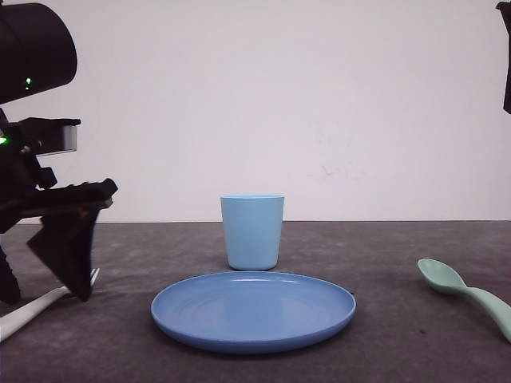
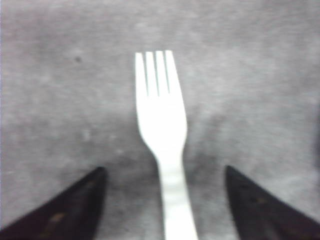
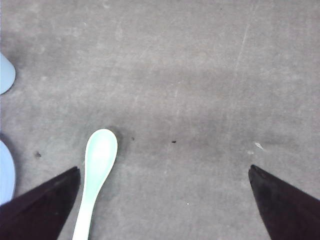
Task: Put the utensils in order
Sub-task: 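Lower the left gripper over the white fork, then close the left gripper on the white fork and lift it, then carry the fork with the left gripper above the light blue cup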
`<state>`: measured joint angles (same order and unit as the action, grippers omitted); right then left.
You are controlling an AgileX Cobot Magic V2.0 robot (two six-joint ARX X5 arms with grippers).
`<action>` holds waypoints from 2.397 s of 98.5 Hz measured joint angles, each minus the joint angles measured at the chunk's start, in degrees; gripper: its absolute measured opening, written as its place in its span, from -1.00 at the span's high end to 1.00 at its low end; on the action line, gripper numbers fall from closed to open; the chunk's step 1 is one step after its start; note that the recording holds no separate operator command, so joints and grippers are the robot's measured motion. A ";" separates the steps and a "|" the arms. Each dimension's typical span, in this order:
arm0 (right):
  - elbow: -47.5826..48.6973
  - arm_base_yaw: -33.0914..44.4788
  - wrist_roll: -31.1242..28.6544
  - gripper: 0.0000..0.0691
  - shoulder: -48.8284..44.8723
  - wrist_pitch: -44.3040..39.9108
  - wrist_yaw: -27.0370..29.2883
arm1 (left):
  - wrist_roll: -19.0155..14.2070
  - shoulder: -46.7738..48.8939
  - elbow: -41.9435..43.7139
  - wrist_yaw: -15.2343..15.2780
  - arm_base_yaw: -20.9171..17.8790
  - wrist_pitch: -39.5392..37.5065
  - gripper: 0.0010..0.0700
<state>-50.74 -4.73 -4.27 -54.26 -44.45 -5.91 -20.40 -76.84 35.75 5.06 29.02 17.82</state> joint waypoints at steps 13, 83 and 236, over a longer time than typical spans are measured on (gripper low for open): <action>0.00 0.00 0.02 -0.97 0.00 0.00 0.00 | 0.00 -0.11 0.00 1.22 0.39 -0.07 0.20; 0.00 0.00 0.00 -0.97 0.00 0.00 0.00 | 0.02 -2.47 0.70 3.69 2.32 -1.62 0.84; 0.00 0.00 0.02 -0.97 0.00 0.00 0.00 | 6.40 -10.10 4.07 -8.98 5.05 -73.13 0.85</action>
<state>-50.74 -4.73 -4.25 -54.26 -44.45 -5.91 -14.00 -86.94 39.81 -3.92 34.06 -55.31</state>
